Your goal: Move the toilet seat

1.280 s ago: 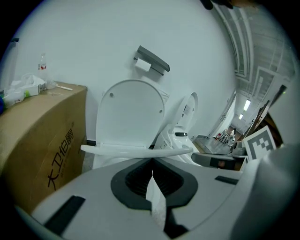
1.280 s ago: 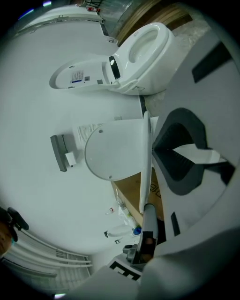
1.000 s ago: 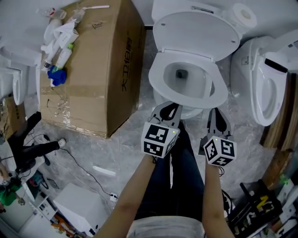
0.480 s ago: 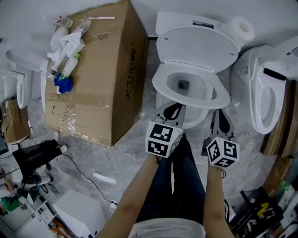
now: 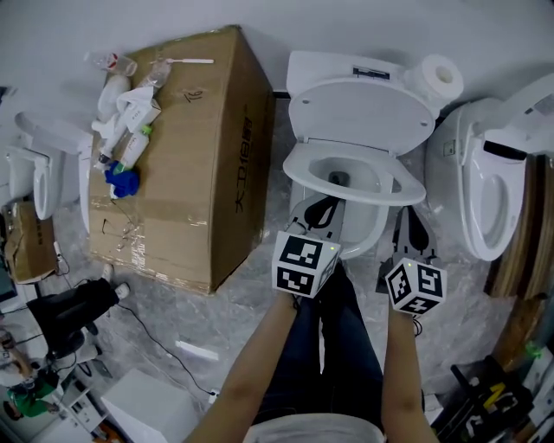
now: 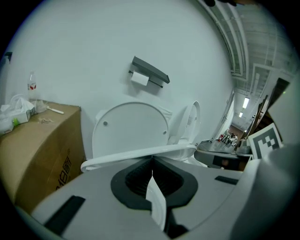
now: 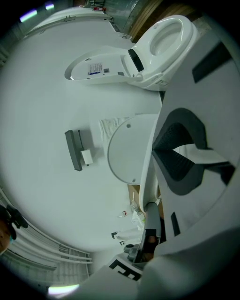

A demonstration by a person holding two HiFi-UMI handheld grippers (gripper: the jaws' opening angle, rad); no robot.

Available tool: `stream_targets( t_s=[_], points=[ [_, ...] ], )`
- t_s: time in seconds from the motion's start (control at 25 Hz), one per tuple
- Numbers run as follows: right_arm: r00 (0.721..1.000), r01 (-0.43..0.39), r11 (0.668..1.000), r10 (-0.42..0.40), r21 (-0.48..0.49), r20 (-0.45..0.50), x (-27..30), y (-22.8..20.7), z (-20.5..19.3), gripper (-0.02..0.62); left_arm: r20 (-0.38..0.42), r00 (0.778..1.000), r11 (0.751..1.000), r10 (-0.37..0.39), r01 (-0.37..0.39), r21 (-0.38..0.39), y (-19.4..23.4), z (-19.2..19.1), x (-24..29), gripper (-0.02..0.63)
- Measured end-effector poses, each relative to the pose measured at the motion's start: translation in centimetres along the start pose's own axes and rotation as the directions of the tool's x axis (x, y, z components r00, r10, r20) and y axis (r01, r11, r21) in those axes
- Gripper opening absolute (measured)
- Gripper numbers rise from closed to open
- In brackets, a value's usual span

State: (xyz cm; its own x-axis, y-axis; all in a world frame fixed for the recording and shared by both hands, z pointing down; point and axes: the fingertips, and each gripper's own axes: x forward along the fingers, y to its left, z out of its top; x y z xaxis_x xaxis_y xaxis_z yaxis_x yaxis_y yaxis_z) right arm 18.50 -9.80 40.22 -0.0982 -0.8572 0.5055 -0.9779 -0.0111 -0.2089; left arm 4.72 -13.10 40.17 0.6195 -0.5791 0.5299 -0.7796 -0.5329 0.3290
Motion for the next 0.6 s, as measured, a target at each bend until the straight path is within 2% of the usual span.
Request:
stream_targets(
  t_s=[0.6],
  points=[
    [0.999,-0.024,1.000,0.024,-0.003,0.035,2.6,-0.4,3.3,0.015,0.046,0.999,1.000,0.024,-0.024,0.006,1.1,3.7,1.8,0.017]
  ],
)
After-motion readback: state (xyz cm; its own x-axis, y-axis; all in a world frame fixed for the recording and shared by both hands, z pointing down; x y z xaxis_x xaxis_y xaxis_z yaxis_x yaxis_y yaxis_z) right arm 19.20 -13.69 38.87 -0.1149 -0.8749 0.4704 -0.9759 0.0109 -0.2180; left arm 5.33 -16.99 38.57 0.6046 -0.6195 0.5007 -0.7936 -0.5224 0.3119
